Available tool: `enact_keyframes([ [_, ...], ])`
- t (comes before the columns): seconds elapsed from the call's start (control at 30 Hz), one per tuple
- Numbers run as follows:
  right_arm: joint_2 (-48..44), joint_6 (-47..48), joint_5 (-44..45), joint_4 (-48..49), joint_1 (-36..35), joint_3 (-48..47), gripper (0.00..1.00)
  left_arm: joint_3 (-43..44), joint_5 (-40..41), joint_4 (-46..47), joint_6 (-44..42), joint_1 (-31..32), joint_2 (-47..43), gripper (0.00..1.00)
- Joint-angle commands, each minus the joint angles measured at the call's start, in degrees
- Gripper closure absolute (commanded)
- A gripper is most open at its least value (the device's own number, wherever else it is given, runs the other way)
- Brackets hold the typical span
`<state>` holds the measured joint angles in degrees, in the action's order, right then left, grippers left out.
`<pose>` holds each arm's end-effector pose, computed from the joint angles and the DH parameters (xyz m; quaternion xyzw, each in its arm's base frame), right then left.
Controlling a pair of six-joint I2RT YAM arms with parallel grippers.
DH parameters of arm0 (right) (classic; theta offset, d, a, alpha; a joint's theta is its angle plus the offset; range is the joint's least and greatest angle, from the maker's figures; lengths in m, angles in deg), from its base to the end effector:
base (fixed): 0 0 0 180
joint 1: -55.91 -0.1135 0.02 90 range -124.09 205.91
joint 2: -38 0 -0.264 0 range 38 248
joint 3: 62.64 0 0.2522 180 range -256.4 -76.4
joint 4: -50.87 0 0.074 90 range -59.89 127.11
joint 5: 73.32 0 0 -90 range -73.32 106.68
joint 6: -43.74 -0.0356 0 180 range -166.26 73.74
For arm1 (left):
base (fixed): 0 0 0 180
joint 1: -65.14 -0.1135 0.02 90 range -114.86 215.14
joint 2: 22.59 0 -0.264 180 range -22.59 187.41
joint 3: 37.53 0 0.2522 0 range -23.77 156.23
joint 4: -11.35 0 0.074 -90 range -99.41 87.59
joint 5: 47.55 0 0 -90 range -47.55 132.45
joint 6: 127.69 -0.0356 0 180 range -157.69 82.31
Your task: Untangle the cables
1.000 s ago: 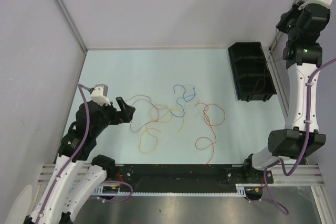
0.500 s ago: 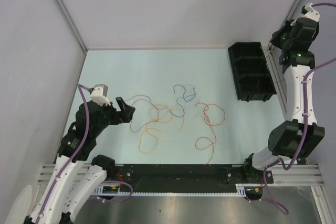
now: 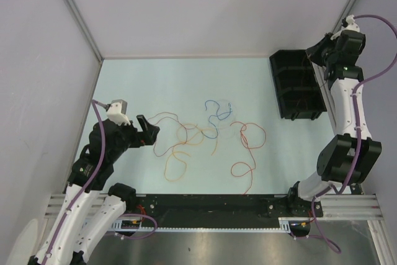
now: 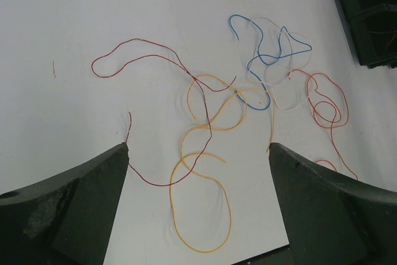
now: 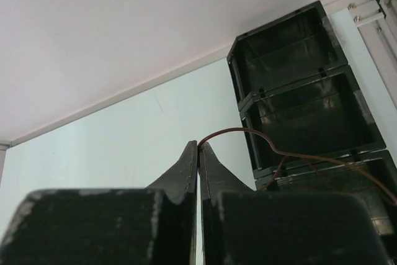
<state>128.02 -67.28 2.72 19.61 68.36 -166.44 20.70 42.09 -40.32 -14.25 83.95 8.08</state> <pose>0.3618 -0.0711 0.4050 0.1616 0.7872 0.1416 0.5781 0.1103 -0.0378 0.3201 -0.0322 0.8386 -0.1985 0.5063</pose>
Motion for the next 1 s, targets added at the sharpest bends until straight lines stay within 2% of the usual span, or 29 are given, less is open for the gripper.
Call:
enact_keyframes([
  [0.0, 1.2, -0.5, -0.6, 2.0, -0.1, 2.4, 1.0, 0.2, 0.2, 0.5, -0.9, -0.5, -0.5, 0.0],
  [0.43, 6.9, -0.5, -0.3, 2.5, -0.2, 7.5, 1.0, 0.2, 0.2, 0.7, -1.0, -1.2, -0.8, 0.0],
  [0.7, 5.9, -1.2, 3.3, 2.0, -1.1, 15.0, 1.0, 0.1, -0.5, 1.1, -1.3, -2.5, -1.0, 0.0],
  [0.97, 7.6, -1.7, 3.2, 6.7, -1.0, 21.5, 1.0, 0.0, -0.6, 1.2, -1.4, -2.5, -1.2, 0.0],
])
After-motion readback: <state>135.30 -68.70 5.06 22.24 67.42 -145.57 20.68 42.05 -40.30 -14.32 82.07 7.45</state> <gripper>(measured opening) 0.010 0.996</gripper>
